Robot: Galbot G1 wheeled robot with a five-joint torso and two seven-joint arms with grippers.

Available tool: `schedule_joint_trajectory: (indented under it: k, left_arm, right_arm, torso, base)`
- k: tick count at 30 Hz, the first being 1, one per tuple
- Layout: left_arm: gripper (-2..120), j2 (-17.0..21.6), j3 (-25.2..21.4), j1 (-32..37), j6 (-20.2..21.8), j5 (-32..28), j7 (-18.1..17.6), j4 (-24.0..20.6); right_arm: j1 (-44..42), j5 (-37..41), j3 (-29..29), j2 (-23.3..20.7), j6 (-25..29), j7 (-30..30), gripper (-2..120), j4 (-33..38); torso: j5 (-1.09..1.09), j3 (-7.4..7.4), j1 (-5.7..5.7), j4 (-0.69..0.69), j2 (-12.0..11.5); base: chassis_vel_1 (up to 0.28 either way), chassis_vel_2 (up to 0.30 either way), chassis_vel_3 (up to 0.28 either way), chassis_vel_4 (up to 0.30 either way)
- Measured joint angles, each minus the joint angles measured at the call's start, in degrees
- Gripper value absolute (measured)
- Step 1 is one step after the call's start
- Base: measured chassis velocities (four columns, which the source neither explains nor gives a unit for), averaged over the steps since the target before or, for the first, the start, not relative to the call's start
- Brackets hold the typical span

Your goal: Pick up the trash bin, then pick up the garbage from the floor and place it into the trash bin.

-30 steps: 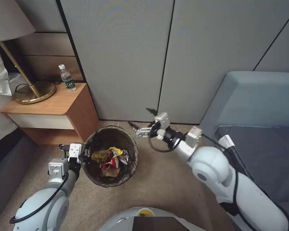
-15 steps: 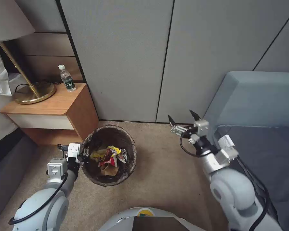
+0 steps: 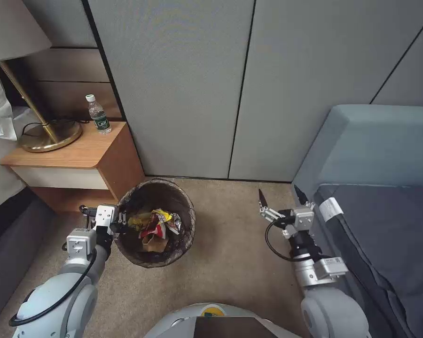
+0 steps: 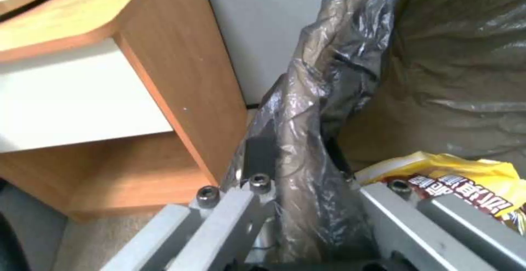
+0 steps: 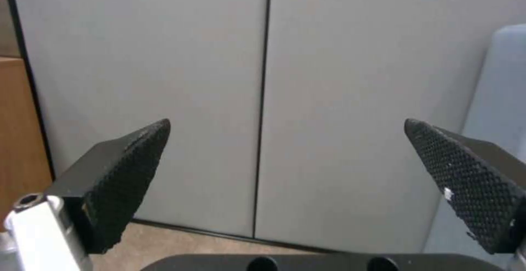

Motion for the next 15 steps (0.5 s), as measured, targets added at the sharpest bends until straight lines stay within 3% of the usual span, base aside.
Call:
schedule_joint_trajectory:
  k: [15]
  left_arm:
    - [3,-0.10,-0.87,-0.43,-0.17,1.55,2.08,0.00]
  right_arm:
    - [-4.46,1.36,3.43,-0.72,3.73,0.63,100,0.80]
  torso:
    - [0.01,0.00,0.00,-0.01,0.00]
  base:
    - [0.000,0.000,0.000,0.000]
